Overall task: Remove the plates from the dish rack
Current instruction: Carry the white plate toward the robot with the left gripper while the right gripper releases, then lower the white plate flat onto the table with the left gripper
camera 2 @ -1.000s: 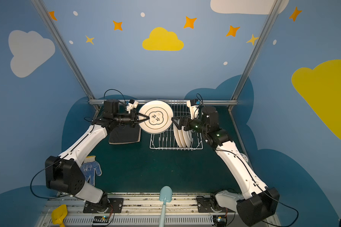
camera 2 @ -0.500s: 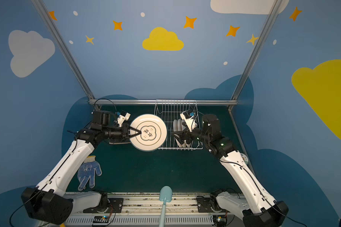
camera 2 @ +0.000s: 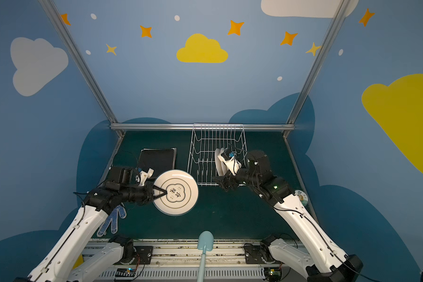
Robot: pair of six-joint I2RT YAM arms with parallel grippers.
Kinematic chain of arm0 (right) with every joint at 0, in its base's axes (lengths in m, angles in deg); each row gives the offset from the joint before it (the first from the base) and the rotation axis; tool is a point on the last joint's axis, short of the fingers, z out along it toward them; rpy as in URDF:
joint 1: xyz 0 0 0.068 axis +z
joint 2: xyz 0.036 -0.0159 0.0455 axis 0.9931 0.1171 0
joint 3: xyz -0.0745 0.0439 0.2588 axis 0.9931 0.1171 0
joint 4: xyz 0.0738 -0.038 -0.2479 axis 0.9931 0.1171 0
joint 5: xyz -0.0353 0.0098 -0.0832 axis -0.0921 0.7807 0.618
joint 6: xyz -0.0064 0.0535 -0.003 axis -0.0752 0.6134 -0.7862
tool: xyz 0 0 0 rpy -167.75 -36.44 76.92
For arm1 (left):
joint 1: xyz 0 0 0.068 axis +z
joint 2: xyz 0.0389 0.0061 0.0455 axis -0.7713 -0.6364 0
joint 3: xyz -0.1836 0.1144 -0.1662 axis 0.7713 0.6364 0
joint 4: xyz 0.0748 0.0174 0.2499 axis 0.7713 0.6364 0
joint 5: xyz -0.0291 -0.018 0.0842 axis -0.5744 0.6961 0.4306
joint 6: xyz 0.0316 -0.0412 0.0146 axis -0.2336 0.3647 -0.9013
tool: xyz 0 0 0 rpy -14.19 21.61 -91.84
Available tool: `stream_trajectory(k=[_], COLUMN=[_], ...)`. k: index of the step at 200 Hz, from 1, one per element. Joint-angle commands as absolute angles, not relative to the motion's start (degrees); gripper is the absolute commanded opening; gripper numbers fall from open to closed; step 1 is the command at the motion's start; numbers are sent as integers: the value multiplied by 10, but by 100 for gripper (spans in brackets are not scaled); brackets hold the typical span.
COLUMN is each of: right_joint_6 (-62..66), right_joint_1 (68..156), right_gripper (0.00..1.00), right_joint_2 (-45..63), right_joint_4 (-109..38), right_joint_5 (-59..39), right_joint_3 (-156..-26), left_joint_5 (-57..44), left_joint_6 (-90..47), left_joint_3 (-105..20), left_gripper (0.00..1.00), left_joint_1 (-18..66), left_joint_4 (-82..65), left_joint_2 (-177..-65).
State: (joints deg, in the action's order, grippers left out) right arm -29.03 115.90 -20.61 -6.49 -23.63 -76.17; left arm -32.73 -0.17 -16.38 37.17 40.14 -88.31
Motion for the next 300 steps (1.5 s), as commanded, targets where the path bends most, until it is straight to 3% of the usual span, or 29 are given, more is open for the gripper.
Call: stream_trajectory(k=[1,61,161,271,300], right_joint_6=[-307,-306,-306,-322,-322], right_joint_1=[1168,1173,1173,1174,1174], right_gripper=[90,90,91,91,91], right_joint_2=[-218,-213,-185,-182,-184], right_joint_4=[-53,-66,-77,-73,-81], right_joint_5=[-250,-220,-250,-244,-237], right_joint_3=[-754,-749,-737,-727,-724], left_joint_5=[-304,-255,-244,-249,-235], left_joint_6=[56,141,170,160,167], left_joint_3=[-116,-16,70,99,111], left_gripper=[3,3,4,25,39], left_joint_1=[361,330,303,292,292], left_joint_4=[354,272,62,43,40], left_joint_2=[-852,-814,-956,-1014,-1006])
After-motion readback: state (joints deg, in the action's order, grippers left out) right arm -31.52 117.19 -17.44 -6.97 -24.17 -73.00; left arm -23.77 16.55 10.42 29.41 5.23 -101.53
